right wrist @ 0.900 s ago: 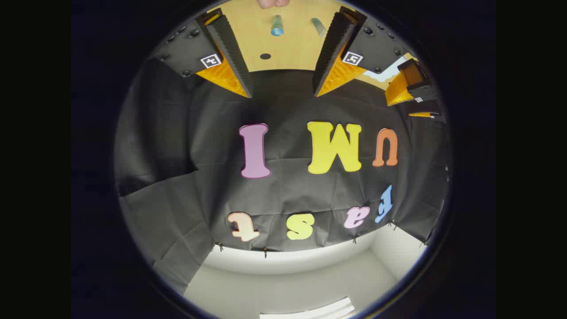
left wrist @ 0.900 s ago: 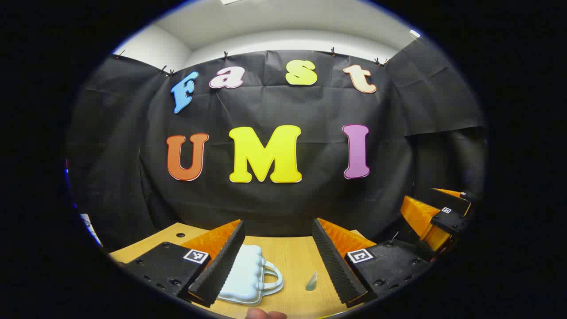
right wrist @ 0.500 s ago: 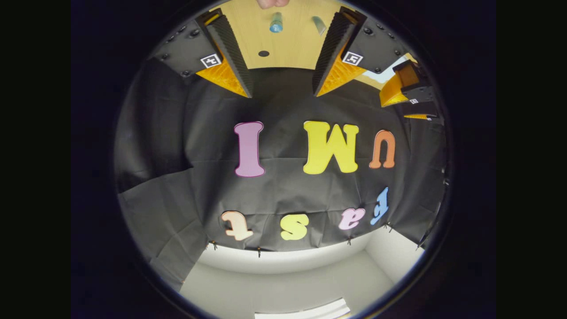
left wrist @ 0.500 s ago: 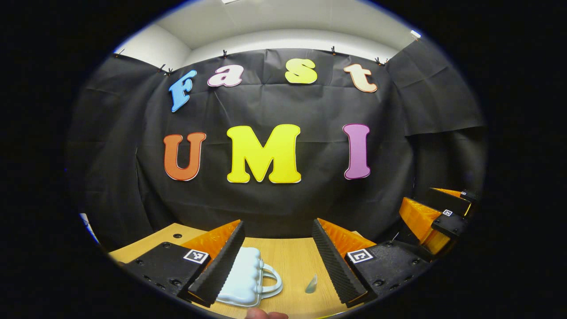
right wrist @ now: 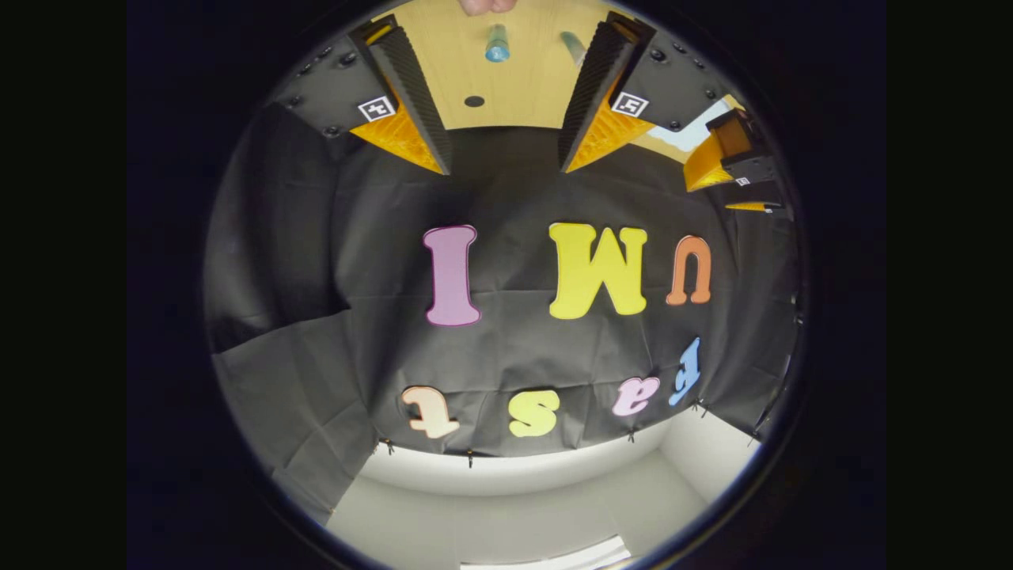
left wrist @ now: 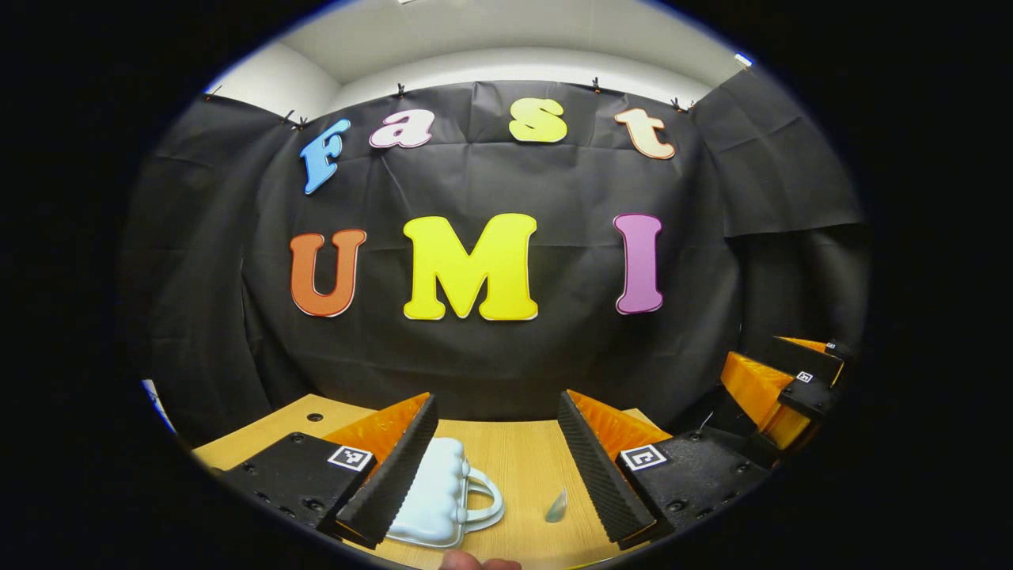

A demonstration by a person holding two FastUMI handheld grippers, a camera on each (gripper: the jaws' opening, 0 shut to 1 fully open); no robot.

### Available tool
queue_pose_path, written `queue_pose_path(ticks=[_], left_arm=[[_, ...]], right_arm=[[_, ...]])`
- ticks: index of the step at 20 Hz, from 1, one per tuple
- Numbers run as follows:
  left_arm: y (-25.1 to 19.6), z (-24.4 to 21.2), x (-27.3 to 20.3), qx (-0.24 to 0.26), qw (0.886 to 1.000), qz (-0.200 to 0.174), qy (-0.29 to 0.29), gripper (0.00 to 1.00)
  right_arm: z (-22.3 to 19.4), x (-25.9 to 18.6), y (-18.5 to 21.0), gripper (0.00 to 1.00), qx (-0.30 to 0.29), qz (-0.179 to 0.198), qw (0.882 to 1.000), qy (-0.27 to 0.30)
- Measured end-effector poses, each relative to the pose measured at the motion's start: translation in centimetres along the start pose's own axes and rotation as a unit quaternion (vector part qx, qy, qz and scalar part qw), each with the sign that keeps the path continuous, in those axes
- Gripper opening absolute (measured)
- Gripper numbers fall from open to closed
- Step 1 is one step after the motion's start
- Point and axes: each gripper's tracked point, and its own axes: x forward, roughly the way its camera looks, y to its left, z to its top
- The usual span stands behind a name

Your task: First open the suitcase, pack the skin care products into it, and then close the suitcase.

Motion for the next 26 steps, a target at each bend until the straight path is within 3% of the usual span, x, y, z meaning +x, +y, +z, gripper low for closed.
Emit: queue_pose_path(ticks=[7, 10, 12, 16, 20, 26], left_arm=[[-1.3, -4.1, 0.2, 0.031, 0.997, -0.052, 0.040, 0.98], [-1.1, -6.6, 0.8, 0.106, 0.990, -0.065, 0.066, 0.98], [-0.8, -10.3, 1.6, 0.166, 0.977, -0.081, 0.109, 0.99], [-0.6, -16.6, 2.8, 0.279, 0.935, -0.126, 0.177, 0.99], [1.2, -22.5, 3.5, 0.383, 0.872, -0.154, 0.262, 0.99], [1.9, -24.9, 5.2, 0.501, 0.803, -0.174, 0.272, 0.97]], right_arm=[[-2.8, -1.1, -2.5, 0.80, -0.010, -0.017, 0.999, 0.030], [-4.1, -1.7, -3.3, 0.80, -0.022, -0.021, 0.998, 0.047], [-4.8, -2.3, -3.8, 0.80, -0.025, -0.019, 0.998, 0.053], [-6.2, -3.2, -5.9, 0.80, -0.034, -0.036, 0.996, 0.071], [-6.7, -3.9, -8.1, 0.80, -0.042, -0.056, 0.994, 0.082], [-6.9, -4.6, -10.7, 0.80, -0.040, -0.087, 0.992, 0.085]])
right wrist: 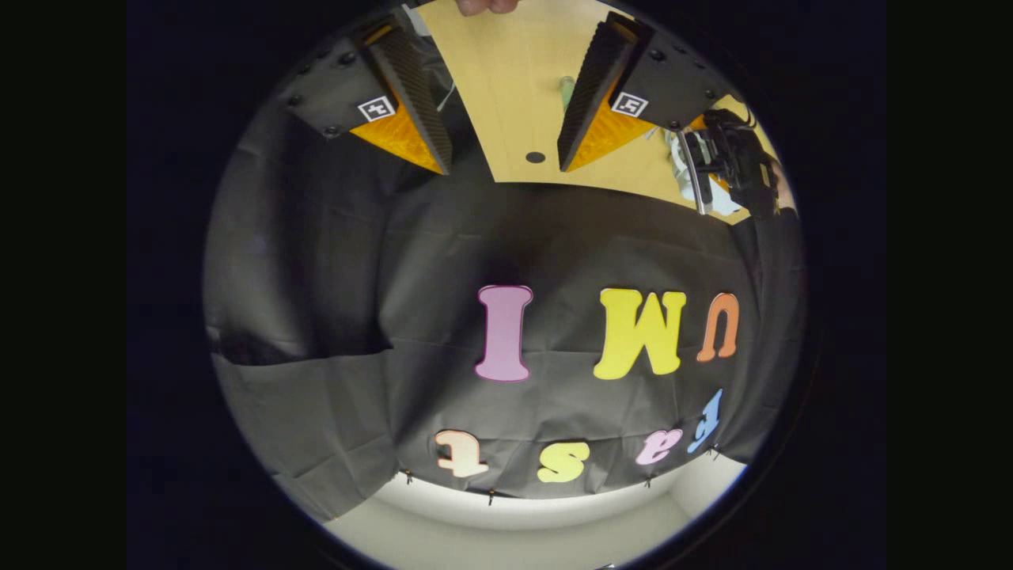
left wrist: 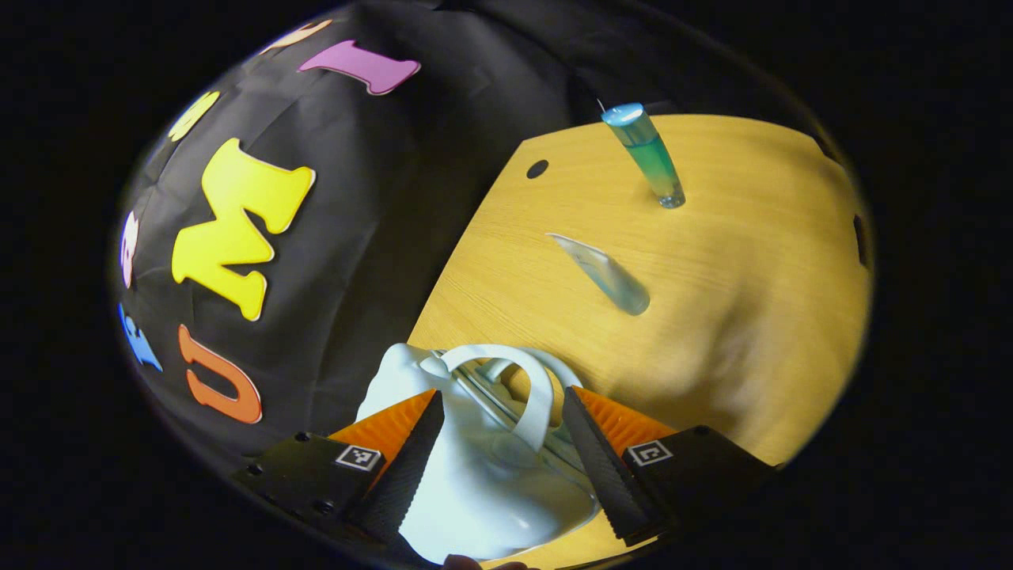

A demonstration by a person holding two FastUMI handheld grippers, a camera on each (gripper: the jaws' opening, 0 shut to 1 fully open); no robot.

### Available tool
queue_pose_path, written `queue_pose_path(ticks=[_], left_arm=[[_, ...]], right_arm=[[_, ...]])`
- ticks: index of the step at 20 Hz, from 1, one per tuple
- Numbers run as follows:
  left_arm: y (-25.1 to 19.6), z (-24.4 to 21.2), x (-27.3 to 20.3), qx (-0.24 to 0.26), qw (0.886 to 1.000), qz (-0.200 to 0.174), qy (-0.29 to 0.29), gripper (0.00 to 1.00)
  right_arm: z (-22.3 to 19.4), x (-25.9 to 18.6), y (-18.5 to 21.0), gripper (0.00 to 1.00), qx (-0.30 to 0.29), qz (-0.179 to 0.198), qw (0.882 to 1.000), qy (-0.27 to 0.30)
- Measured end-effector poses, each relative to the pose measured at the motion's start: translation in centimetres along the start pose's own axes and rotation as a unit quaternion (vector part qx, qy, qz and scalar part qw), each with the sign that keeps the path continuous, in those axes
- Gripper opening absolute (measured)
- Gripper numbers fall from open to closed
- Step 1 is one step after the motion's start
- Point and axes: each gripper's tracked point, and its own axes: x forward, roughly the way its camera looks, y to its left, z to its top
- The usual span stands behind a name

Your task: First open the suitcase, pack the skin care products into it, and then close the suitcase.

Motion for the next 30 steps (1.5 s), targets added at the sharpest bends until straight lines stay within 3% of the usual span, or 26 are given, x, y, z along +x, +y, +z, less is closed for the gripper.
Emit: queue_pose_path(ticks=[5, 9, 14, 15, 16, 17, 20, 23, 26, 30], left_arm=[[-0.7, -1.5, 2.2, 0.043, 0.999, -0.012, 0.028, 0.93], [-0.5, -2.1, 3.4, 0.064, 0.997, -0.012, 0.050, 0.82], [-1.5, -2.0, 3.3, 0.067, 0.996, -0.022, 0.051, 0.34], [-0.9, -1.7, 3.0, 0.065, 0.997, -0.010, 0.045, 0.30], [-0.2, -1.6, 2.8, 0.063, 0.997, 0.001, 0.037, 0.19], [0.9, -1.6, 2.0, 0.054, 0.998, 0.013, 0.027, 0.17], [5.1, -1.2, -0.6, 0.002, 0.998, 0.059, -0.013, 0.08], [11.3, -2.3, -4.5, -0.084, 0.989, 0.114, -0.050, 0.04], [17.9, -6.5, -7.9, -0.185, 0.966, 0.164, -0.077, 0.03], [25.4, -16.9, -10.8, -0.300, 0.924, 0.222, -0.085, 0.03]], right_arm=[[0.5, -0.9, -1.2, 0.77, -0.020, -0.021, 0.999, -0.017], [0.8, -1.5, -1.0, 0.80, -0.036, -0.025, 0.999, -0.026], [0.8, -2.0, -0.7, 0.79, -0.043, -0.025, 0.998, -0.032], [0.9, -2.2, -0.7, 0.79, -0.040, -0.027, 0.998, -0.032], [1.1, -2.3, -0.6, 0.78, -0.037, -0.028, 0.998, -0.034], [1.1, -2.3, -0.4, 0.78, -0.035, -0.028, 0.998, -0.036], [1.6, -2.4, 0.8, 0.80, -0.033, -0.019, 0.998, -0.041], [2.5, -2.4, 3.6, 0.78, -0.030, 0.008, 0.998, -0.048], [3.9, -2.2, 6.9, 0.80, -0.032, 0.043, 0.997, -0.058], [5.3, -1.9, 10.6, 0.78, -0.035, 0.075, 0.994, -0.066]])
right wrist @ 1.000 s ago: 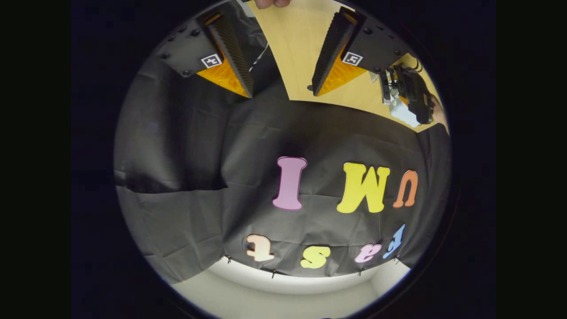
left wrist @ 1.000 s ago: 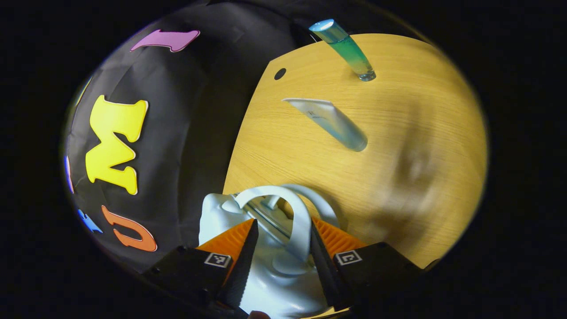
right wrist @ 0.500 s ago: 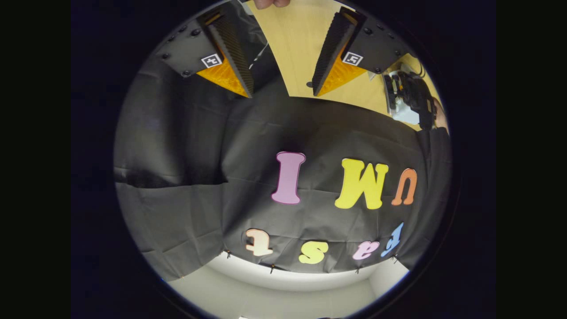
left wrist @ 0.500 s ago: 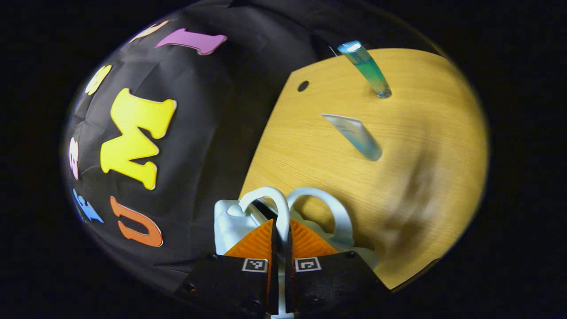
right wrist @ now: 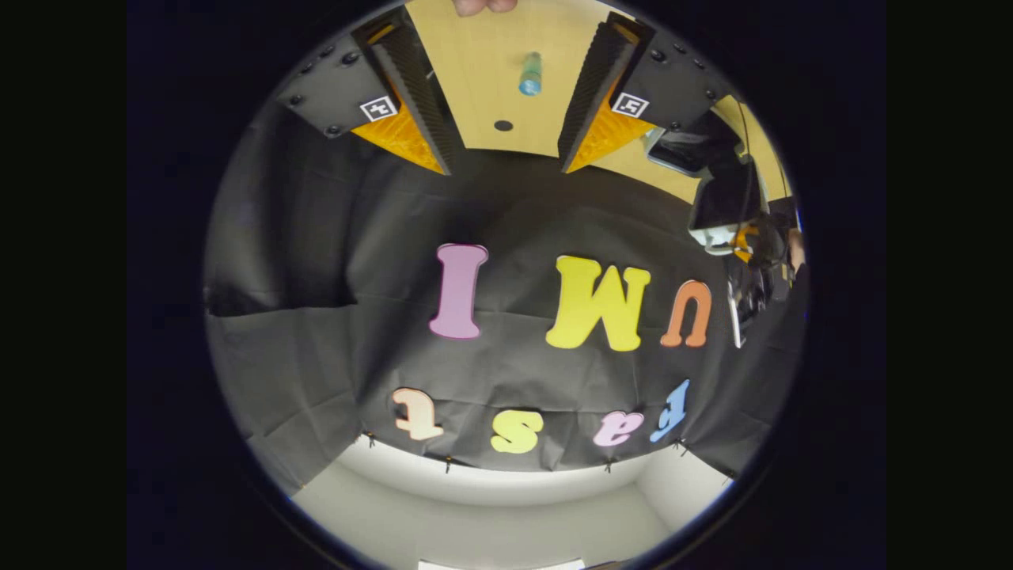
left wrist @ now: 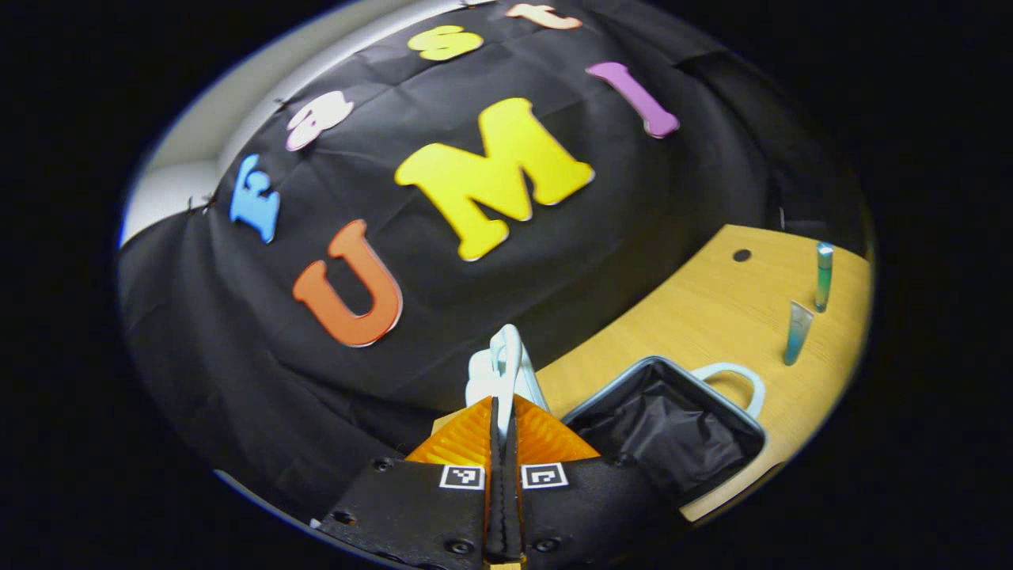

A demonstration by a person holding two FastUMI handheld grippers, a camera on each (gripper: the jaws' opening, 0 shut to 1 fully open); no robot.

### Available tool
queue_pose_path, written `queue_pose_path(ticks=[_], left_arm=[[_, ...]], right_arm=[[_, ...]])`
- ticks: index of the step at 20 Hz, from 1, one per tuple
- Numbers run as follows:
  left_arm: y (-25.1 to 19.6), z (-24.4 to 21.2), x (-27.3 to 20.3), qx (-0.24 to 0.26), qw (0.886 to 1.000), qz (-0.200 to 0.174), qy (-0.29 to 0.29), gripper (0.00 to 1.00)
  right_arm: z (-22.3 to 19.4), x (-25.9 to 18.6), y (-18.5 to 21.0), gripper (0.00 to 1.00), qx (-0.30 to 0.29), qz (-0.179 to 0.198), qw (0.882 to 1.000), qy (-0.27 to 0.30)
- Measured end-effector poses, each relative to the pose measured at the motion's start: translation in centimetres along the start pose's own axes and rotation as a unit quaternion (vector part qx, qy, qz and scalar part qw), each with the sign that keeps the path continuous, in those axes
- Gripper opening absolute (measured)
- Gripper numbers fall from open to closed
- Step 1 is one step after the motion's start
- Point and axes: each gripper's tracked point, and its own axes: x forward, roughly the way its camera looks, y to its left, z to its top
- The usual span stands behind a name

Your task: First open the suitcase, pack the skin care products into it, and then close the suitcase.

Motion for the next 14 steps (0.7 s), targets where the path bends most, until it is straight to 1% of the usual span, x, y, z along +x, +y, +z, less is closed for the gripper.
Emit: queue_pose_path(ticks=[2, 4, 6, 7, 8, 10, 12, 14], left_arm=[[4.9, -3.1, 1.0, -0.045, 0.999, 0.029, 0.003, 0.03], [8.7, -6.4, 1.9, -0.096, 0.994, 0.050, 0.012, 0.03], [11.2, -9.3, 3.4, -0.153, 0.987, 0.054, 0.022, 0.03], [12.3, -11.1, 4.1, -0.183, 0.981, 0.053, 0.024, 0.03], [13.1, -12.9, 4.8, -0.211, 0.976, 0.051, 0.023, 0.03], [13.8, -16.3, 5.7, -0.254, 0.966, 0.041, 0.014, 0.03], [13.6, -20.0, 7.0, -0.300, 0.953, 0.030, 0.033, 0.04], [12.7, -23.8, 8.3, -0.329, 0.943, 0.012, 0.056, 0.03]], right_arm=[[0.2, 0.5, 1.5, 0.79, 0.005, 0.012, 1.000, 0.008], [0.3, 0.7, 2.3, 0.80, 0.005, 0.015, 1.000, 0.014], [0.5, 0.8, 2.6, 0.80, -0.002, 0.009, 1.000, 0.019], [0.2, 0.7, 2.9, 0.77, -0.005, 0.008, 1.000, 0.024], [0.0, 0.7, 3.2, 0.79, -0.011, 0.008, 0.999, 0.029], [-0.6, 0.5, 3.7, 0.80, -0.025, 0.010, 0.999, 0.042], [-1.2, 0.4, 4.1, 0.80, -0.023, 0.015, 0.998, 0.058], [-1.4, 0.6, 4.1, 0.80, -0.035, 0.011, 0.997, 0.066]])
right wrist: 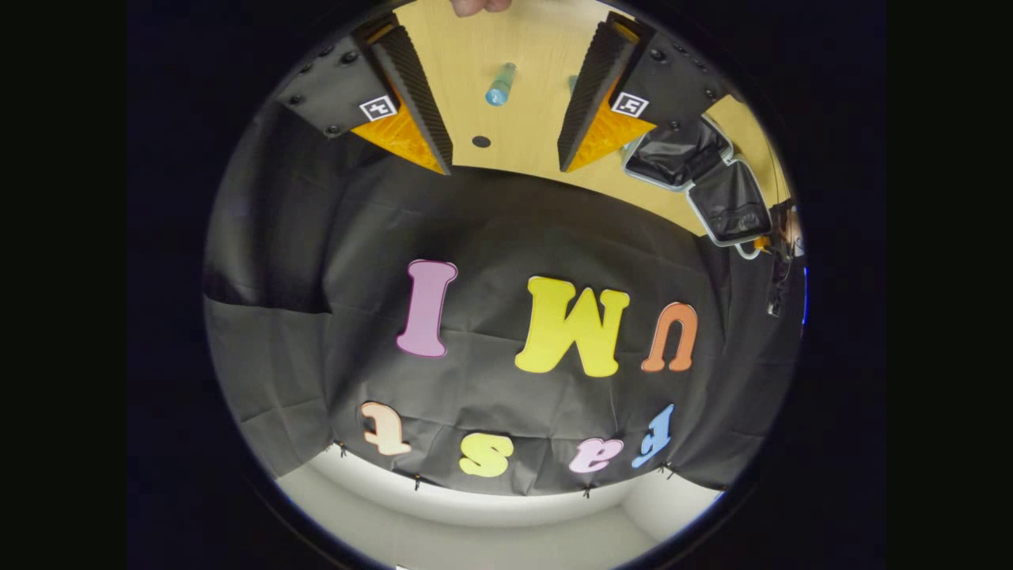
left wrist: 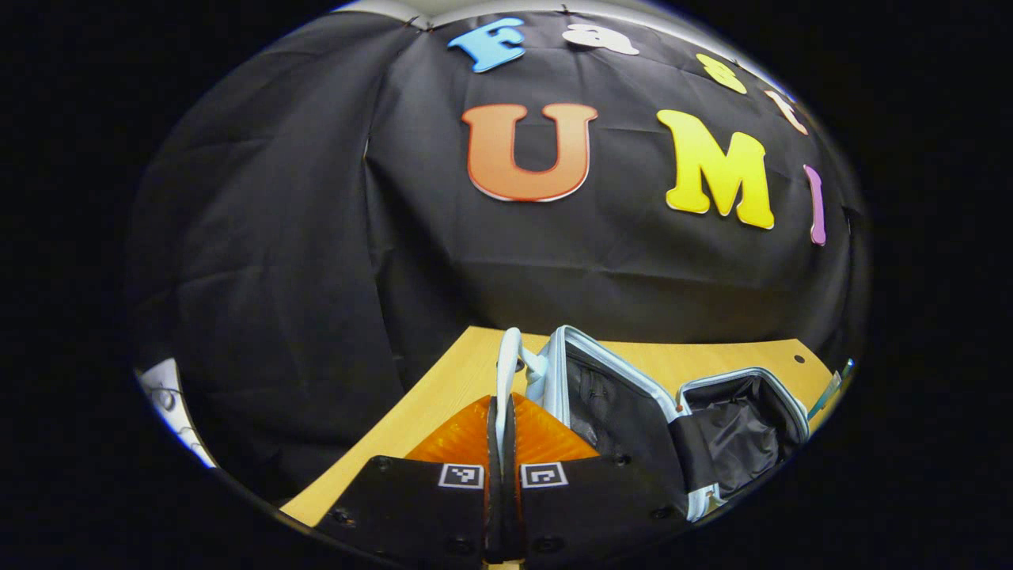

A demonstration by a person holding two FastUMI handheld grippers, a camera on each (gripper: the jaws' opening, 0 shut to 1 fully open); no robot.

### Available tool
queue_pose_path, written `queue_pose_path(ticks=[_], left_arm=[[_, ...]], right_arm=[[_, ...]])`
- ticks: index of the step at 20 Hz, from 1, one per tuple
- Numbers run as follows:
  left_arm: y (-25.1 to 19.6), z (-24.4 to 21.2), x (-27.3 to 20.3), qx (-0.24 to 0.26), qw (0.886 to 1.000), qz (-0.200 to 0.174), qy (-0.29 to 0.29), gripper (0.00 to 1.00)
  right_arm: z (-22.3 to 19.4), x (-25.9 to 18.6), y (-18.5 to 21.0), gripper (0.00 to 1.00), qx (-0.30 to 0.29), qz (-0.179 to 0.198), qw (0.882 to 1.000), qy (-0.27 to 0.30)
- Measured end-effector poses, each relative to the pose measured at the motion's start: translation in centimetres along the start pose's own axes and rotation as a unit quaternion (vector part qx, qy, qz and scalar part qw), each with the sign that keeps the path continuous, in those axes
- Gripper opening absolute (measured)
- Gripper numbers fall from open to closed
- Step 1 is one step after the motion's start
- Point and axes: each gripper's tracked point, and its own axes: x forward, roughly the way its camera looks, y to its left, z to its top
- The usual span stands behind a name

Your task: First open the suitcase, pack the skin care products into it, and then close the suitcase.

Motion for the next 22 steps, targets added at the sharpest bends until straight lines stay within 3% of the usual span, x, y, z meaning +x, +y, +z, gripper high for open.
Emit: queue_pose_path(ticks=[4, 9, 11, 12, 13, 14, 15, 16, 17, 18, 20, 22], left_arm=[[2.9, -6.3, 2.2, -0.060, 0.997, -0.011, 0.050, 0.03], [2.5, -9.6, 3.9, -0.110, 0.990, -0.028, 0.078, 0.05], [3.4, -9.7, 4.4, -0.110, 0.991, -0.018, 0.074, 0.14], [4.2, -9.9, 4.4, -0.104, 0.992, -0.004, 0.075, 0.24], [4.9, -9.6, 4.2, -0.099, 0.992, 0.013, 0.074, 0.19], [5.1, -8.9, 3.6, -0.100, 0.992, 0.015, 0.069, 0.44], [4.8, -7.5, 3.0, -0.099, 0.993, 0.016, 0.057, 0.69], [4.5, -5.7, 1.9, -0.089, 0.995, 0.022, 0.044, 0.81], [3.8, -3.2, 0.3, -0.070, 0.997, 0.035, 0.024, 0.99], [2.2, 1.5, -2.2, -0.053, 0.998, 0.031, -0.031, 0.88], [-2.4, 10.9, -7.5, -0.008, 0.989, 0.031, -0.142, 0.87], [-6.6, 16.1, -11.5, 0.033, 0.981, 0.050, -0.182, 0.84]], right_arm=[[-1.5, 1.2, 0.6, 0.80, -0.011, 0.000, 0.999, 0.037], [-2.1, 2.1, 1.8, 0.80, -0.020, 0.004, 0.998, 0.053], [-1.7, 2.6, 2.1, 0.80, -0.020, 0.008, 0.998, 0.050], [-1.6, 2.8, 2.2, 0.80, -0.019, 0.011, 0.999, 0.049], [-1.5, 3.1, 2.3, 0.80, -0.018, 0.012, 0.999, 0.048], [-1.8, 3.3, 2.2, 0.80, -0.015, 0.014, 0.999, 0.049], [-1.9, 3.4, 2.2, 0.80, -0.010, 0.016, 0.999, 0.050], [-2.3, 3.5, 2.2, 0.80, -0.004, 0.017, 0.999, 0.051], [-2.5, 3.5, 2.0, 0.80, 0.003, 0.019, 0.998, 0.052], [-2.7, 3.5, 1.7, 0.80, 0.010, 0.018, 0.998, 0.051], [-2.8, 3.3, 0.7, 0.80, 0.032, 0.013, 0.998, 0.046], [-3.0, 3.1, -0.3, 0.79, 0.053, 0.010, 0.998, 0.043]])
